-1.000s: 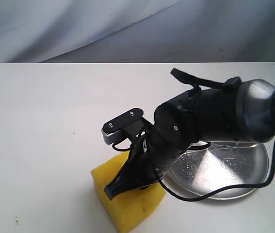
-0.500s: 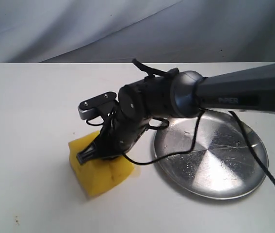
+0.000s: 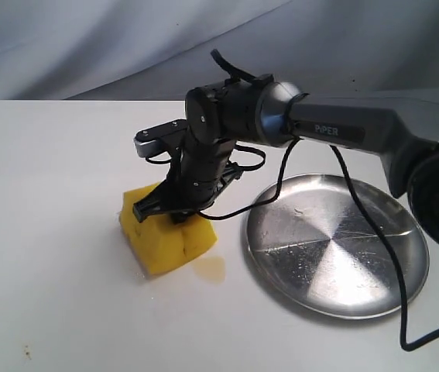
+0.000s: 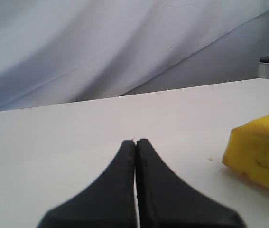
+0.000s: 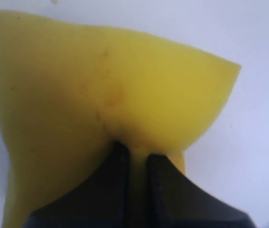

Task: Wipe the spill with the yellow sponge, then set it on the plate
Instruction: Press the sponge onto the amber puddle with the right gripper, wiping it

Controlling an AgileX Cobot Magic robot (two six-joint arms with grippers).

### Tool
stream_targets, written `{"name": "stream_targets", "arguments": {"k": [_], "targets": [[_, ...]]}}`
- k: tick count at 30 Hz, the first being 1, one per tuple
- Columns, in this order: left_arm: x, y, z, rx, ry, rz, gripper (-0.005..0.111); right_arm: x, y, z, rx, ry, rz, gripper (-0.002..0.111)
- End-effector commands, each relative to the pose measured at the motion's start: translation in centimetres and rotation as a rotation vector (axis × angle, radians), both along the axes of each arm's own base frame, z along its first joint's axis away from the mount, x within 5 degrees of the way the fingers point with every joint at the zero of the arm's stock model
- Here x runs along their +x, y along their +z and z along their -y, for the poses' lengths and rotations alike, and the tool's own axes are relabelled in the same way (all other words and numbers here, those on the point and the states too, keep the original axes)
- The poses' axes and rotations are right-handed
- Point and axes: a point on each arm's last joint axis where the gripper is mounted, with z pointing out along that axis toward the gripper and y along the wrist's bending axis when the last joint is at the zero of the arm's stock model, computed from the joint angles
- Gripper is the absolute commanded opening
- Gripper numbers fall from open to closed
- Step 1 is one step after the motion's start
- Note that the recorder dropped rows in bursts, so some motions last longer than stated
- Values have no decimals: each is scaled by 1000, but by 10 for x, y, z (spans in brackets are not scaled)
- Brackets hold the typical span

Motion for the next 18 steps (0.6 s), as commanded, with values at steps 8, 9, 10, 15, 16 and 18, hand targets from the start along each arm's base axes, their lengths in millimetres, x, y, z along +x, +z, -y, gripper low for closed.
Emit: {"name": "stream_targets", "arguments": {"k": [8, 9, 10, 15, 16, 18], "targets": [[0, 1, 0, -4, 0, 10, 0, -70, -30, 44, -201, 134, -79, 0], [0, 1, 0, -4, 0, 10, 0, -75, -28, 49, -201, 133, -78, 0], [0, 1, 0, -4, 0, 10, 0, -79, -27, 52, -202, 134, -79, 0], [0, 1, 0, -4, 0, 10, 0, -99, -16, 71, -178, 122, -83, 0], [0, 1, 0, -4, 0, 10, 0, -101, -16, 75, -175, 119, -83, 0], [0, 1, 0, -4, 0, 10, 0, -103, -14, 77, -155, 113, -67, 0]]}}
